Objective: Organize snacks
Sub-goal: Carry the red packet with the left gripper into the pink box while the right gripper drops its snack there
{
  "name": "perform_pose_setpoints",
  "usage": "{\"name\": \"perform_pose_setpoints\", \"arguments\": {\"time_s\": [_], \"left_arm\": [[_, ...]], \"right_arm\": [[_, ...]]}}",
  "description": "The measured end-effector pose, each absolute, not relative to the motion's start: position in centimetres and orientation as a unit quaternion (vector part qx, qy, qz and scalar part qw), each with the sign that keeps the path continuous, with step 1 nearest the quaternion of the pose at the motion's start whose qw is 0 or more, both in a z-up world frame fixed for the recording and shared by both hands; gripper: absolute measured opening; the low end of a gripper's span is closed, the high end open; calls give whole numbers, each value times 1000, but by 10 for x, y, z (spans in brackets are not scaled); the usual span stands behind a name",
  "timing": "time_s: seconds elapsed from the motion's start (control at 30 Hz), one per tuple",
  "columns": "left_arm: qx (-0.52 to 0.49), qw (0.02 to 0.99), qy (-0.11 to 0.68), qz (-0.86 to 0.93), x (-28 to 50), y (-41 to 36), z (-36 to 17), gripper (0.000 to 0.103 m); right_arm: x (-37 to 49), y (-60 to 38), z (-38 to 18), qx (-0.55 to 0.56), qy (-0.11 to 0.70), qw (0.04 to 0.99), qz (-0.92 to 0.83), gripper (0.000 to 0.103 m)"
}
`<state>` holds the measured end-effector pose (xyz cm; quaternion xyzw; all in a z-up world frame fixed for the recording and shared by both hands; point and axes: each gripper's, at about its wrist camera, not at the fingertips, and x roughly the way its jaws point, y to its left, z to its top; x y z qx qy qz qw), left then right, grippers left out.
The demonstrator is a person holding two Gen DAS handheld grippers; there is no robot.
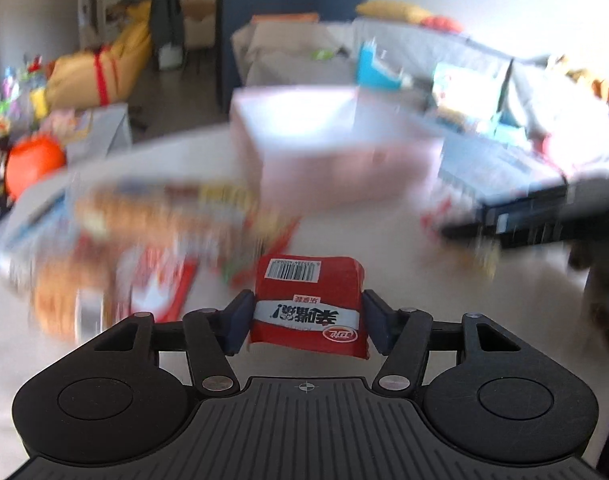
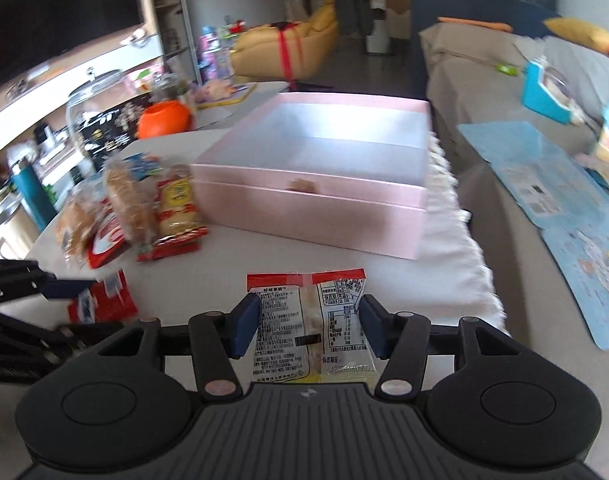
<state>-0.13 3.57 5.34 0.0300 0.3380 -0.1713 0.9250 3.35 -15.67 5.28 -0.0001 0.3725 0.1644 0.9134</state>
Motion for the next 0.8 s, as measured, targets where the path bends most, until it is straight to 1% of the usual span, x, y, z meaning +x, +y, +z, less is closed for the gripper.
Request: {"name": "perform_pose_setpoints", "arguments": {"time_s": [0.17, 0.2, 0.23, 0.3, 0.37, 0.43, 0.67, 0.73, 0.8], "left_arm": [[2, 946, 272, -174, 47, 24, 101, 65], [-17, 952, 254, -172, 63, 22, 110, 69], [-38, 953, 246, -173, 78, 22, 115, 75], [-81, 943, 264, -186, 117, 19, 115, 79], [-97, 934, 289, -184, 145, 19, 106, 79], [-94, 936, 298, -163, 148, 24, 97, 78], [-138, 936, 285, -152, 99, 78, 76, 78], [-169, 930, 288, -155, 105, 86, 77, 78], [-205, 920, 280, -182, 125, 86, 89, 78]], "right_arm": [[33, -166, 54, 10, 369, 916, 156, 55], [33, -165, 54, 11, 369, 916, 157, 55], [34, -164, 54, 11, 369, 916, 159, 55], [38, -161, 53, 13, 371, 915, 159, 55], [41, -158, 52, 16, 372, 914, 162, 55], [42, -156, 51, 18, 373, 913, 163, 55], [42, -156, 54, 9, 369, 914, 168, 55], [46, -153, 63, 8, 359, 915, 184, 55], [58, -149, 78, 12, 347, 918, 192, 55]]}}
